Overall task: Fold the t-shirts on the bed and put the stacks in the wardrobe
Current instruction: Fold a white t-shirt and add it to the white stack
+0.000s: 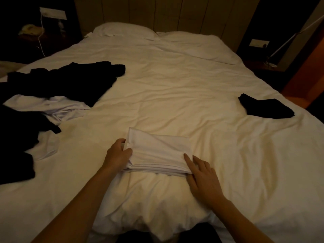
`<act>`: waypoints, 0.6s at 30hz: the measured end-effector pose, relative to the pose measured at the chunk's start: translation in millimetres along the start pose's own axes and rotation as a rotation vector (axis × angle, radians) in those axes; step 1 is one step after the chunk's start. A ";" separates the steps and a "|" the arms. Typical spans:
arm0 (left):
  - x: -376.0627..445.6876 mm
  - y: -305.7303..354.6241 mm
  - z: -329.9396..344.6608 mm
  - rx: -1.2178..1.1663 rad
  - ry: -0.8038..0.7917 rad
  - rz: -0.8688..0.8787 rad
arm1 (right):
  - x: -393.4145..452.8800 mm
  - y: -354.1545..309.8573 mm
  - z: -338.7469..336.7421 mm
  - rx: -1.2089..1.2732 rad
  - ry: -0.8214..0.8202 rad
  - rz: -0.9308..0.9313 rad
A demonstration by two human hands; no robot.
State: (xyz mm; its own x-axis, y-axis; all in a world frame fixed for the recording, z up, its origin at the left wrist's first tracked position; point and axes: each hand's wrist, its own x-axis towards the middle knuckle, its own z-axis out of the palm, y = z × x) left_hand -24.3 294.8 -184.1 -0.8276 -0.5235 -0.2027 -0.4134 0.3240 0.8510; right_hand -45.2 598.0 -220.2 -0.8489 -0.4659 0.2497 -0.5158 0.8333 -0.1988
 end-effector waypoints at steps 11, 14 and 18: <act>-2.5 27.6 27.9 0.741 -0.123 0.304 | 86.9 -44.4 -16.2 0.035 -0.031 0.112; 0.6 -0.3 30.2 0.741 -0.157 0.253 | 83.7 -39.3 8.9 0.005 -0.254 0.245; -3.1 -13.4 29.1 0.742 -0.107 0.318 | 75.9 -37.9 14.3 0.049 -0.216 0.298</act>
State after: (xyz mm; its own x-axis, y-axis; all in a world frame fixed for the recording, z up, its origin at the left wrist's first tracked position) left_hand -27.3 315.0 -208.9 -0.9641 -0.2523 -0.0827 -0.2653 0.9021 0.3402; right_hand -91.7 526.8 -207.2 -0.9647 -0.2617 -0.0306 -0.2431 0.9290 -0.2791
